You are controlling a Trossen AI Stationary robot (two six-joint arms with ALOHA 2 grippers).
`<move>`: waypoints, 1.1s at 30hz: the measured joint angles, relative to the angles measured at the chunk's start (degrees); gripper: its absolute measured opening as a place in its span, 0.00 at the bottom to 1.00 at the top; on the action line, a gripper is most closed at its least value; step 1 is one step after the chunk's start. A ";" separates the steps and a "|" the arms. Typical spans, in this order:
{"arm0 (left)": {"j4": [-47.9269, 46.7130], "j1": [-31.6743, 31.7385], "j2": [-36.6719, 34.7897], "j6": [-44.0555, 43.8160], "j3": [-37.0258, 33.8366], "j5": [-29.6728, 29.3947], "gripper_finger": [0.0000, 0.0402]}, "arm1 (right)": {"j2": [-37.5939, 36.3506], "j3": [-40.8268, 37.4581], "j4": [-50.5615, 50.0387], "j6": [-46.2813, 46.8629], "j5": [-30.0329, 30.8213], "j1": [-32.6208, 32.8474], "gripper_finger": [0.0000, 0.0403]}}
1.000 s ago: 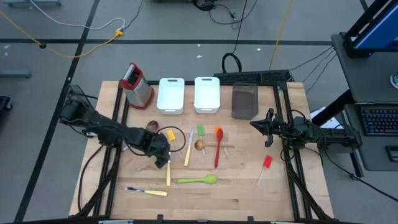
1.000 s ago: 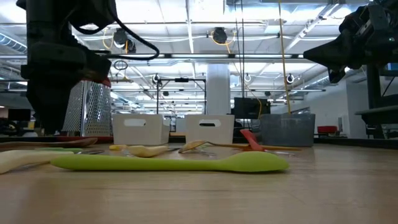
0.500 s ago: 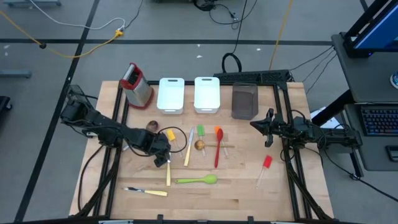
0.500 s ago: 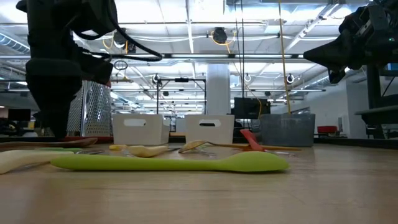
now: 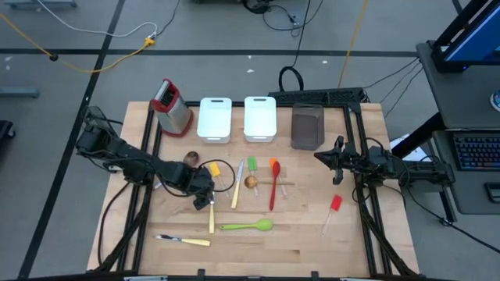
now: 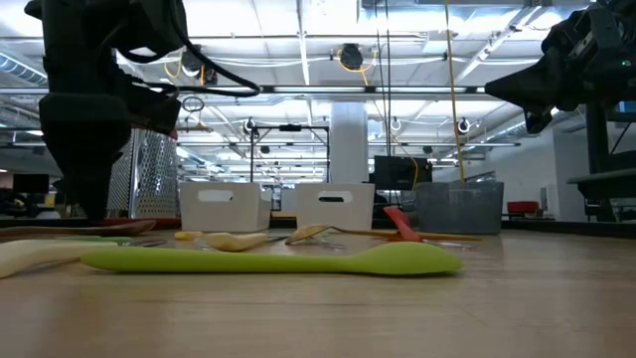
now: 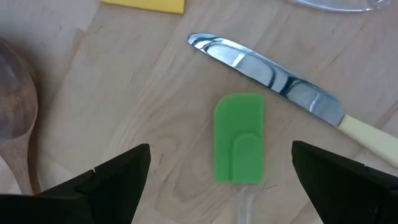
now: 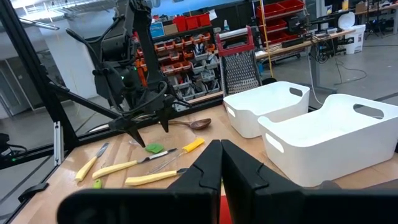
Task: Pick & Place Kitchen Items
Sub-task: Put the left green spatula into the left white bin
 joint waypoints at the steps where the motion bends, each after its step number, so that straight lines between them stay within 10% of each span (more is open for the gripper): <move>1: 0.00 0.00 0.00 -0.07 0.00 0.02 0.98 | 0.00 0.00 0.00 0.00 0.02 0.00 0.01; 33: 11.34 -1.33 -0.13 -5.67 -8.48 -1.09 0.98 | 0.00 0.00 -0.02 -0.02 0.02 0.00 0.01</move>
